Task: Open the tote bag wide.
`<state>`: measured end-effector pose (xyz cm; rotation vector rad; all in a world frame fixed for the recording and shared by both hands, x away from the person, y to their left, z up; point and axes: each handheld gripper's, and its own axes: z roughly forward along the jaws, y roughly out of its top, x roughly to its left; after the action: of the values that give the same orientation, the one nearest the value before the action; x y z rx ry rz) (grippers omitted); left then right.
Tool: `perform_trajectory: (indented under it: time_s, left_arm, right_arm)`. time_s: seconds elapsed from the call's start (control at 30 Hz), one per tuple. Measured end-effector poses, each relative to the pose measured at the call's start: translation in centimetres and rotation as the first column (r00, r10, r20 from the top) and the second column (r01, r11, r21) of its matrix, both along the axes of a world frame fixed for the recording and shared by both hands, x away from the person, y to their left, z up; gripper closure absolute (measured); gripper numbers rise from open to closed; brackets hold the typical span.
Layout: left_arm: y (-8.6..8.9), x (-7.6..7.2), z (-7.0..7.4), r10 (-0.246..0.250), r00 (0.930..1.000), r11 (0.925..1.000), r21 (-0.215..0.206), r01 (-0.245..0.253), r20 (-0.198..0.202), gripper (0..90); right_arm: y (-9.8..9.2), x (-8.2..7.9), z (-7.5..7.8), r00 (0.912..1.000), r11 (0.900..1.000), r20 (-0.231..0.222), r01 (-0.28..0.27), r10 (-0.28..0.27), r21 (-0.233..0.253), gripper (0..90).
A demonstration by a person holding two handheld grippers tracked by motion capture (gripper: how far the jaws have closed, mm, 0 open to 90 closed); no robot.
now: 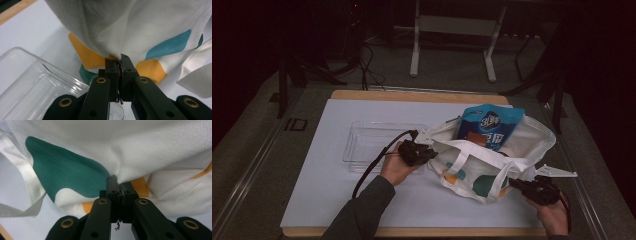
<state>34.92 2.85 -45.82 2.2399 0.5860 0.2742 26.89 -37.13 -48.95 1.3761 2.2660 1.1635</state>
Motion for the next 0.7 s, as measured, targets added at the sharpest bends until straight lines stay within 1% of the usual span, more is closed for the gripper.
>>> perform_trajectory:
  time_s: [0.03,0.07,0.1,0.13,0.17,0.23,0.27,0.4,0.47,0.5,0.53,0.57,0.6,0.63,0.67,0.7]
  left_arm:
    - [-0.1,0.0,-0.1,0.003,1.0000,0.9998,0.020,-0.003,0.002,87.5]
    - [-0.3,-0.1,-0.4,0.005,1.0000,0.9990,0.044,-0.005,0.008,87.6]
    - [-0.4,-0.1,-0.6,0.003,1.0000,0.9984,0.057,-0.003,0.008,87.6]
    - [-0.3,-0.1,-0.8,0.003,1.0000,0.9983,0.057,-0.004,0.005,87.5]
    - [-0.2,0.0,-1.0,0.010,0.9999,0.9987,0.050,-0.010,-0.001,87.5]
    - [0.1,0.2,-1.1,0.013,0.9997,0.9997,0.022,-0.013,-0.020,87.5]
    - [0.1,0.3,-1.1,0.015,0.9997,0.9997,0.021,-0.015,-0.021,87.5]
    - [0.2,0.3,-1.0,0.017,0.9997,0.9996,0.022,-0.017,-0.020,87.3]
    - [0.4,0.3,-0.9,0.018,0.9997,0.9998,0.012,-0.018,-0.019,86.6]
    - [0.4,0.3,-0.9,0.018,0.9997,0.9998,0.012,-0.018,-0.019,86.0]
    - [0.6,0.3,-0.8,0.010,0.9998,0.9999,-0.005,-0.010,-0.015,83.8]
    - [0.6,0.3,-0.8,0.010,0.9998,0.9999,-0.005,-0.010,-0.015,78.9]
    - [0.7,0.2,-0.7,0.004,0.9999,0.9999,-0.017,-0.004,-0.014,78.9]
    - [0.8,0.2,-0.6,-0.002,0.9999,0.9998,-0.020,0.001,-0.011,74.2]
    - [0.9,0.1,-0.4,-0.001,1.0000,0.9997,-0.024,0.001,0.000,71.2]
    - [1.0,0.1,-0.3,0.002,1.0000,0.9996,-0.029,-0.002,0.002,68.8]
  right_arm:
    - [0.1,0.1,-0.1,1.0000,1.000,-0.005,0.007,-0.007,-0.014,88.1]
    - [0.2,0.2,-0.3,0.9996,0.999,-0.016,0.021,-0.022,-0.043,88.1]
    - [0.3,0.3,-0.6,0.9992,0.996,-0.025,0.029,-0.032,-0.085,88.1]
    - [0.3,0.3,-0.9,0.9987,0.994,-0.035,0.034,-0.037,-0.100,88.1]
    - [0.2,0.3,-1.2,0.9986,0.996,-0.037,0.035,-0.038,-0.084,88.0]
    - [-0.3,0.1,-1.4,0.9983,0.998,-0.040,0.041,-0.043,-0.037,88.0]
    - [-0.4,0.1,-1.4,0.9981,0.999,-0.041,0.044,-0.044,-0.020,87.7]
    - [-0.7,-0.2,-1.1,0.9983,0.999,-0.037,0.045,-0.045,-0.018,82.8]
    - [-1.0,-0.4,-0.8,0.9986,0.999,-0.027,0.045,-0.045,-0.011,76.5]
    - [-1.0,-0.4,-0.8,0.9986,0.999,-0.027,0.045,-0.045,-0.011,76.5]
    - [-1.5,-0.6,-0.3,0.9980,0.998,-0.017,0.061,-0.061,0.011,70.9]
    - [-1.5,-0.6,-0.3,0.9980,0.998,-0.017,0.061,-0.061,0.011,70.9]
    - [-1.8,-0.7,0.0,0.9977,0.997,-0.009,0.067,-0.067,0.023,68.7]
    - [-2.2,-0.8,0.3,0.9971,0.996,-0.004,0.076,-0.076,0.042,65.9]
    - [-2.6,-0.8,0.5,0.9961,0.995,0.005,0.087,-0.088,0.055,65.0]
    - [-3.0,-0.9,0.8,0.9941,0.992,0.011,0.107,-0.108,0.061,64.5]
